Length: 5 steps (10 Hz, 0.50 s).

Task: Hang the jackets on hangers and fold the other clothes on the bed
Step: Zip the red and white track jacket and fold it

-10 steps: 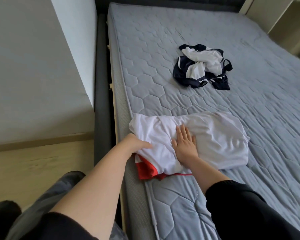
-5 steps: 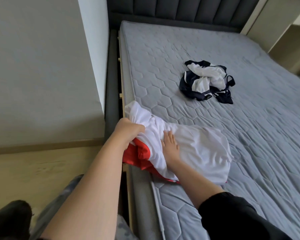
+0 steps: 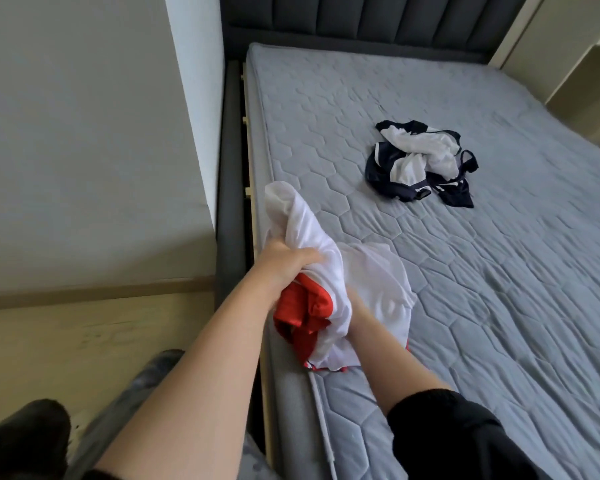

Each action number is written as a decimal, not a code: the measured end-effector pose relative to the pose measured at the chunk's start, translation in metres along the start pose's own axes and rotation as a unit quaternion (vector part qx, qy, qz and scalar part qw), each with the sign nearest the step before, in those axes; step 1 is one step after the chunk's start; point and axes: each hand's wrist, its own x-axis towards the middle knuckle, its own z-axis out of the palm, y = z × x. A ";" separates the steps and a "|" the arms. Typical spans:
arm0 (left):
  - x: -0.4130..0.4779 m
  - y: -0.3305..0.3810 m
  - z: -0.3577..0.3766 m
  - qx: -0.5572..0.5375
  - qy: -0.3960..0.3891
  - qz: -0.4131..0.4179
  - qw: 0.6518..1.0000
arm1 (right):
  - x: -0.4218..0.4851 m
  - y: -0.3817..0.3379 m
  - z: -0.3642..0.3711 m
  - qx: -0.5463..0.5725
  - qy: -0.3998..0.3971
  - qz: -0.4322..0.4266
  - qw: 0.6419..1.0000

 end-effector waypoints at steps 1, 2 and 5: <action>-0.001 -0.010 0.033 -0.119 -0.132 -0.033 0.984 | -0.025 -0.019 -0.066 0.226 -0.005 0.024 0.974; -0.002 -0.020 0.054 -0.119 -0.233 -0.072 0.962 | -0.031 -0.028 -0.113 0.259 0.047 0.026 0.964; 0.011 -0.061 0.048 0.369 0.030 0.200 0.907 | -0.026 -0.039 -0.125 0.086 -0.018 0.094 0.992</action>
